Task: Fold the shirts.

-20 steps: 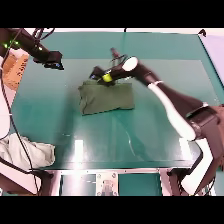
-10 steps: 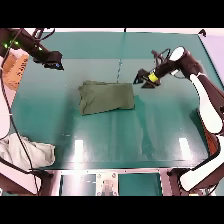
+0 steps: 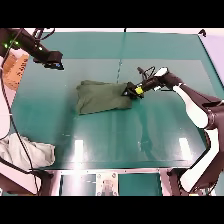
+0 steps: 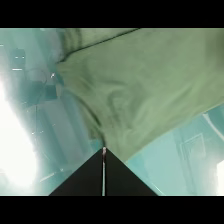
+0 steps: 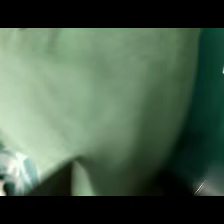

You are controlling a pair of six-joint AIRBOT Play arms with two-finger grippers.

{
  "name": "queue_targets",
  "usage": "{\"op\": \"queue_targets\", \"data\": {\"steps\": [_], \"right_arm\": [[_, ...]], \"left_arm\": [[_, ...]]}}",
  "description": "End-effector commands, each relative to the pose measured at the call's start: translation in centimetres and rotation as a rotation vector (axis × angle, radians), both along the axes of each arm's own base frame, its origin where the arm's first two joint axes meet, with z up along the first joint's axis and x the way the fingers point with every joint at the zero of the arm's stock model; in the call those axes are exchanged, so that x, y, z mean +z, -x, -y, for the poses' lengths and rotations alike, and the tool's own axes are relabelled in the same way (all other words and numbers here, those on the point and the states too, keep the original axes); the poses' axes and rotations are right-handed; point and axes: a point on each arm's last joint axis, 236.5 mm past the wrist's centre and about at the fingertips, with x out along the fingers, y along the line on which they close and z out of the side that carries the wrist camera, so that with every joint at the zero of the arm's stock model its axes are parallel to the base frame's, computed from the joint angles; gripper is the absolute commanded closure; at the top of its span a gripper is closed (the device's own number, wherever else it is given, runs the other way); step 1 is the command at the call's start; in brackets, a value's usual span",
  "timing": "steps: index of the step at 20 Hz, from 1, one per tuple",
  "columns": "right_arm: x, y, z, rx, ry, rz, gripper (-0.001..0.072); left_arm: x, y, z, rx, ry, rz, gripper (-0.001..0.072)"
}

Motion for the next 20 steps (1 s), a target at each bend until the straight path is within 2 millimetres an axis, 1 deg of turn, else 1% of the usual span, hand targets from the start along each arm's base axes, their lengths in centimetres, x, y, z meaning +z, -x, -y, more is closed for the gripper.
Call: {"op": "queue_targets", "data": {"steps": [1, 3, 4, 5, 6, 7, 8, 9, 10, 11, 12, 13, 15, 17, 19, 20], "right_arm": [[2.7, -1.2, -3.2, -0.010, -0.103, 0.053, 0.0695], [6.7, -2.2, -3.3, 0.010, -0.140, 0.115, 0.0696], [9.5, -2.8, -2.7, 0.016, -0.153, 0.168, 0.0696], [12.6, -3.5, -1.8, 0.011, -0.163, 0.224, 0.0696], [16.1, -4.3, -0.2, -0.013, -0.170, 0.285, 0.0697], [19.5, -5.0, 1.8, -0.054, -0.174, 0.343, 0.0697], [23.1, -5.7, 4.5, -0.115, -0.173, 0.404, 0.0696], [26.0, -6.0, 7.4, -0.186, -0.173, 0.442, 0.0697], [28.7, -6.2, 10.9, -0.269, -0.168, 0.473, 0.0697], [30.8, -6.1, 14.9, -0.363, -0.161, 0.495, 0.0697], [32.3, -5.8, 18.8, -0.455, -0.152, 0.505, 0.0697], [33.5, -5.2, 23.1, -0.557, -0.140, 0.510, 0.0697], [34.3, -3.1, 31.3, -0.744, -0.092, 0.495, 0.0697], [34.0, 0.0, 38.6, -0.912, -0.025, 0.457, 0.0697], [32.5, 3.7, 44.3, -1.048, 0.051, 0.382, 0.0697], [31.7, 6.0, 46.7, -1.117, 0.088, 0.328, 0.0697]], "left_arm": [[0.0, 0.0, 0.0, 0.004, 0.001, -0.001, 0.0686], [0.0, 0.0, 0.0, 0.004, 0.001, -0.002, 0.0686], [0.0, 0.1, 0.0, 0.003, 0.000, -0.003, 0.0686], [0.0, 0.2, 0.0, 0.001, 0.000, -0.007, 0.0686], [-0.1, 0.4, -0.1, -0.003, -0.002, -0.017, 0.0686], [-0.1, 0.6, -0.1, -0.006, -0.003, -0.026, 0.0686], [-0.1, 0.7, -0.1, -0.007, -0.003, -0.028, 0.0686], [-0.1, 0.7, -0.1, -0.007, -0.003, -0.028, 0.0686], [-0.1, 0.7, -0.1, -0.007, -0.003, -0.028, 0.0686], [-0.1, 0.7, 0.0, -0.007, -0.001, -0.028, 0.0686], [-0.1, 0.7, 0.0, -0.008, 0.000, -0.028, 0.0686], [-0.1, 0.7, 0.0, -0.008, 0.000, -0.028, 0.0686], [-0.1, 0.7, 0.0, -0.008, 0.000, -0.029, 0.0686], [-0.1, 0.7, 0.0, -0.008, 0.000, -0.029, 0.0686], [-0.1, 0.7, 0.1, -0.009, 0.003, -0.029, 0.0686], [0.0, 0.7, 0.2, -0.011, 0.009, -0.029, 0.0686]]}}
